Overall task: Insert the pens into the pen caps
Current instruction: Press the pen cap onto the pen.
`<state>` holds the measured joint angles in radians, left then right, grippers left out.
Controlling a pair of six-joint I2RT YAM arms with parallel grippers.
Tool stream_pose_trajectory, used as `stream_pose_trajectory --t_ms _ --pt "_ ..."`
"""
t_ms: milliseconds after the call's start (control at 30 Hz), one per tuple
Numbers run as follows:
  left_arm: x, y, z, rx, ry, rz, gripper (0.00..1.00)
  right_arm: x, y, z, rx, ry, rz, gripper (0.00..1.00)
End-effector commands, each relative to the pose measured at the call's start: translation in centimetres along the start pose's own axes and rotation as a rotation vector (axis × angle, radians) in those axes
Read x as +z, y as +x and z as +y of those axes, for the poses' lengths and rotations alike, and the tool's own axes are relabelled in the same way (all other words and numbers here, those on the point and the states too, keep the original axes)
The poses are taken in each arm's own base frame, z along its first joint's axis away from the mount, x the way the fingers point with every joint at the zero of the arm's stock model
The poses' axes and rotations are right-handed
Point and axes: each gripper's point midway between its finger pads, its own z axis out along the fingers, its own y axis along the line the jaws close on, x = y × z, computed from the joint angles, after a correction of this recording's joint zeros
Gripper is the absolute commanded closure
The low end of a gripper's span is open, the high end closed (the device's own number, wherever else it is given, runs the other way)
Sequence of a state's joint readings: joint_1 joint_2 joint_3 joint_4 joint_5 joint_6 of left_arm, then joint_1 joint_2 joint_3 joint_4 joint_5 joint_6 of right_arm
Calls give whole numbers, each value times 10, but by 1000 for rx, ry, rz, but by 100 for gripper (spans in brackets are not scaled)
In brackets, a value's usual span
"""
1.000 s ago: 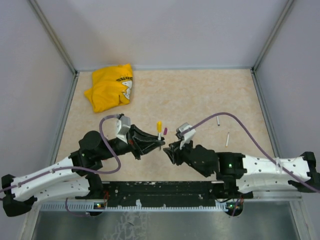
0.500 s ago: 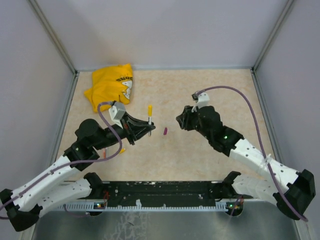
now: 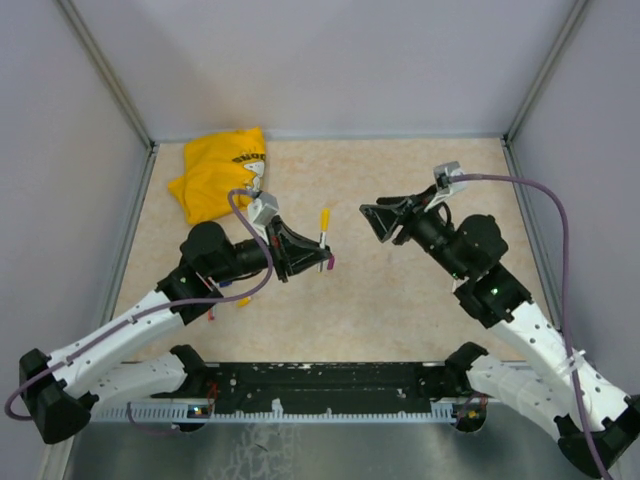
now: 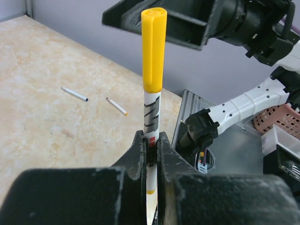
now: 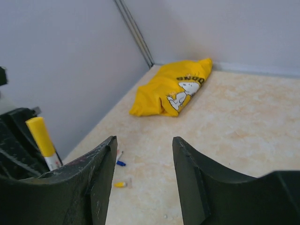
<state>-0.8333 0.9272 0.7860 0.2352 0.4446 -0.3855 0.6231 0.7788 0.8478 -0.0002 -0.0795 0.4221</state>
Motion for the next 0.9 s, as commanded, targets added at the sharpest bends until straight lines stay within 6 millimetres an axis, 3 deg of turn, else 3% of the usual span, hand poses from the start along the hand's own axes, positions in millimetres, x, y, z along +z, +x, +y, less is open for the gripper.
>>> stream_pose_trajectory --t_ms 0,333,567,867 --pt "12 -14 -8 22 81 -64 100 -14 -67 32 -24 -99 -198 48" --pt "25 -10 -14 52 159 -23 100 -20 -76 88 -52 -404 -192 48" --pt "25 -3 -21 60 209 19 100 -12 -54 100 -26 -505 -95 49" --pt "30 -3 -21 60 233 19 100 -7 -43 104 -8 -543 -44 54"
